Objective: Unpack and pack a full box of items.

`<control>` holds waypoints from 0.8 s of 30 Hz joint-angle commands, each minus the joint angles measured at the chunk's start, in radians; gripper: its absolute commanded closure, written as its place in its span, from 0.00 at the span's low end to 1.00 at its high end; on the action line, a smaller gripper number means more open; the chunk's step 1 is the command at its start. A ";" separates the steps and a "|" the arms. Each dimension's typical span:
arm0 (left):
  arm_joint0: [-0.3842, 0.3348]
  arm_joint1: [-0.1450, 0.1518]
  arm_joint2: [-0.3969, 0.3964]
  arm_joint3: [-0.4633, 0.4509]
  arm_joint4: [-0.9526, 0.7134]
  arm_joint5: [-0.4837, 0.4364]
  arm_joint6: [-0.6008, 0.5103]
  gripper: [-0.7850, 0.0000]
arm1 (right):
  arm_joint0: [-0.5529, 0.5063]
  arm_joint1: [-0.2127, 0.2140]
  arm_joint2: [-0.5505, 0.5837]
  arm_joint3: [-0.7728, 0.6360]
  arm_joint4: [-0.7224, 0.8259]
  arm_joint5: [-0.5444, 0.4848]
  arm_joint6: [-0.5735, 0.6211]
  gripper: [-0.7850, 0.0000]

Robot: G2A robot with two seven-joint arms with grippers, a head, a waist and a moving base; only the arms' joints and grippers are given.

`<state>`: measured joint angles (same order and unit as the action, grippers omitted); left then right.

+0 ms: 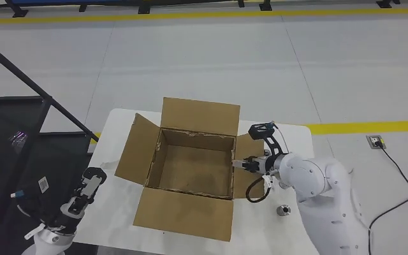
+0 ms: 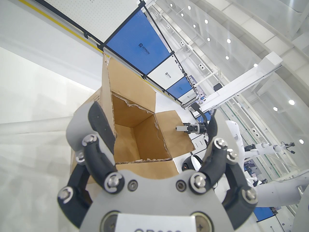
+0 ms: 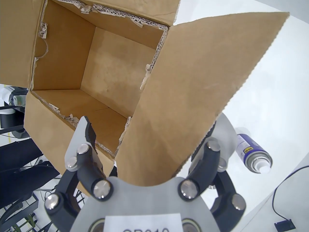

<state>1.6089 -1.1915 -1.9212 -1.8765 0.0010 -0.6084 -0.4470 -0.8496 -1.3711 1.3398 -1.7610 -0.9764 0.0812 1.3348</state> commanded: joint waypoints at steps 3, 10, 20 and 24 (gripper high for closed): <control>0.000 0.000 0.000 0.000 0.000 0.000 0.000 0.00 | -0.020 0.006 0.006 -0.070 -0.045 0.033 -0.010 0.00; 0.000 0.000 0.000 0.000 0.000 0.000 0.000 0.00 | -0.230 0.035 0.097 -0.454 -0.233 0.044 0.091 0.00; 0.000 0.000 0.000 0.000 0.000 0.000 0.000 0.00 | -0.516 0.051 0.171 -0.525 -0.391 0.081 0.127 0.00; 0.000 0.000 0.000 0.000 0.000 0.000 0.000 0.00 | -0.588 0.050 0.191 -0.424 -0.338 0.089 0.015 0.00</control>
<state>1.6089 -1.1915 -1.9212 -1.8765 0.0010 -0.6084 -0.4470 -1.4229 -1.3212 1.5275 -2.2112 -1.3302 0.1724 1.3839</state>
